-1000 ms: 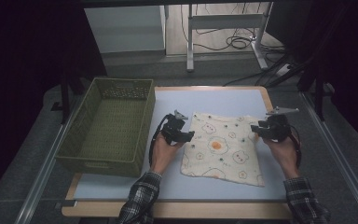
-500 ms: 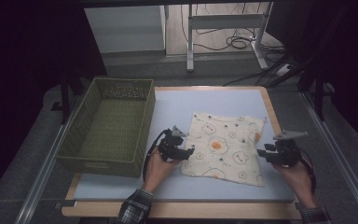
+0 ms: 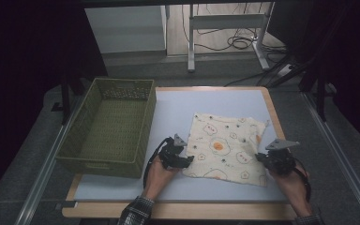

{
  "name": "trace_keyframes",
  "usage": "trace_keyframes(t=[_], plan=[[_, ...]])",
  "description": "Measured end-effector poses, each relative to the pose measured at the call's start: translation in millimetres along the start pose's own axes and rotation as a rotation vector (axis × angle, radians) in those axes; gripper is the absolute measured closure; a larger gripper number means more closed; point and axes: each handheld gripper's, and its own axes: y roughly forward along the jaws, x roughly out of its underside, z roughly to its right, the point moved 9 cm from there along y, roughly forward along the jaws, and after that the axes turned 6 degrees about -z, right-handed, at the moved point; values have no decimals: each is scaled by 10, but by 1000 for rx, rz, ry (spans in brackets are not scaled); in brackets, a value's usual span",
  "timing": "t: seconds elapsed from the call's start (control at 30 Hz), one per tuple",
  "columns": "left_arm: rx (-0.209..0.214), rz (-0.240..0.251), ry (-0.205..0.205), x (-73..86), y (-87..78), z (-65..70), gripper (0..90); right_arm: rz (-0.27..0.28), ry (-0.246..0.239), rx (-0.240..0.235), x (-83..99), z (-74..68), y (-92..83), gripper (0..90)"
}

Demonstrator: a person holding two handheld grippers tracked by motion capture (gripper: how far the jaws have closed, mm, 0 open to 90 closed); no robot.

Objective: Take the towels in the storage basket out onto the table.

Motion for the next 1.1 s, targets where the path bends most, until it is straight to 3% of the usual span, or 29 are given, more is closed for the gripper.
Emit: trace_keyframes(t=[0.07, 0.13, 0.17, 0.3, 0.43, 0.53, 0.63, 0.67, 0.73, 0.77, 0.8, 0.87, 1.1], plan=[[4, -8, -3, 12, -21, 8, 343, -29, 22, 23, 12, 63, -94, 693], [12, 2, -5, 30, -77, 27, 344, -46, 15, 64, 67, 123, -153, 661], [24, 9, -8, 43, -115, 43, 354, -54, 26, 56, 107, 132, -169, 643], [61, 36, -8, 103, -271, 119, 403, -54, 57, -1, 286, 77, -221, 638], [130, 52, 28, 182, -343, 288, 475, -38, 79, -85, 433, -85, -268, 639], [124, 30, 62, 256, -296, 385, 492, -40, 79, -144, 524, -237, -259, 639], [97, 19, 83, 309, -229, 399, 496, -60, 60, -161, 613, -372, -208, 635], [84, 24, 82, 312, -228, 392, 528, -68, 40, -150, 644, -396, -179, 636], [70, 19, 78, 318, -241, 376, 616, -44, 31, -137, 654, -427, -183, 773], [65, 16, 81, 323, -246, 374, 751, -37, 24, -155, 658, -466, -186, 864], [68, 14, 79, 328, -251, 378, 751, -37, 24, -155, 658, -466, -186, 864], [98, 10, 75, 341, -269, 394, 881, -43, 6, -135, 655, -492, -193, 876], [123, 4, 71, 430, -415, 422, 892, -32, -2, -163, 661, -577, -284, 877]])
